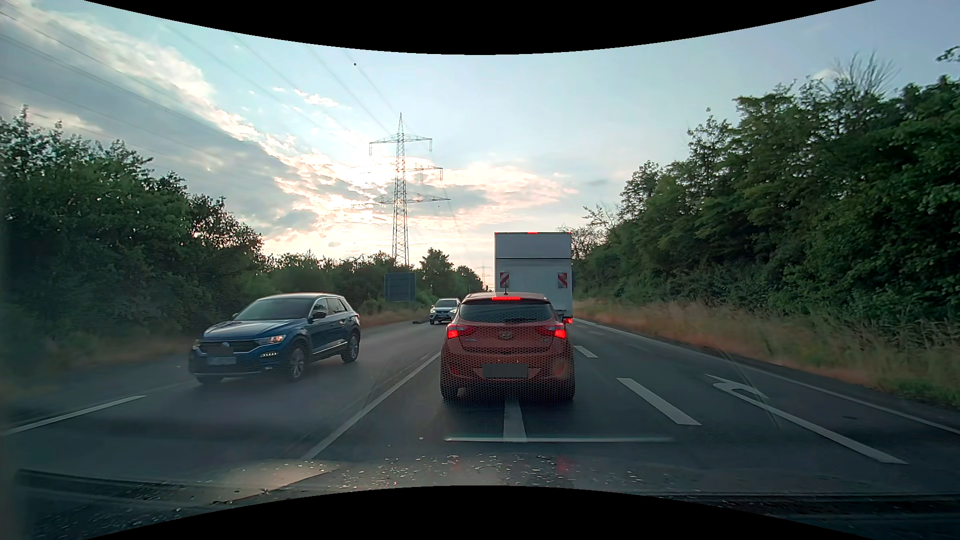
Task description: Follow the waypoints while adhering to traffic rules and regulations
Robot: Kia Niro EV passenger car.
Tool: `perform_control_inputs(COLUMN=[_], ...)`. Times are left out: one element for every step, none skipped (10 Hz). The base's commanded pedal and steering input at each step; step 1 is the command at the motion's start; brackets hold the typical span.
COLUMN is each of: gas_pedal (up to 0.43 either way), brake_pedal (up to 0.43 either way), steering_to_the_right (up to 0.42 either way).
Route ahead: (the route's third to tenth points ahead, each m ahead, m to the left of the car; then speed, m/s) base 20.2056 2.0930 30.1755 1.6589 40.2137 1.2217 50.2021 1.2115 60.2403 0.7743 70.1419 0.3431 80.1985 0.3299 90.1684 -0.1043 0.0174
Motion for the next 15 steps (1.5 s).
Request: perform_control_inputs(gas_pedal=[0.0,0.0,0.0,0.0,0.0,0.0,0.0,0.0,0.0,0.0,0.0,0.0,0.0,0.0,0.0], brake_pedal=[0.244,0.244,0.244,0.244,0.244,0.244,0.25,0.25,0.25,0.25,0.244,0.25,0.25,0.25,0.25], steering_to_the_right=[-0.005,-0.005,-0.005,-0.005,-0.005,-0.005,-0.005,-0.005,-0.005,-0.005,-0.005,-0.005,-0.005,-0.005,-0.005])
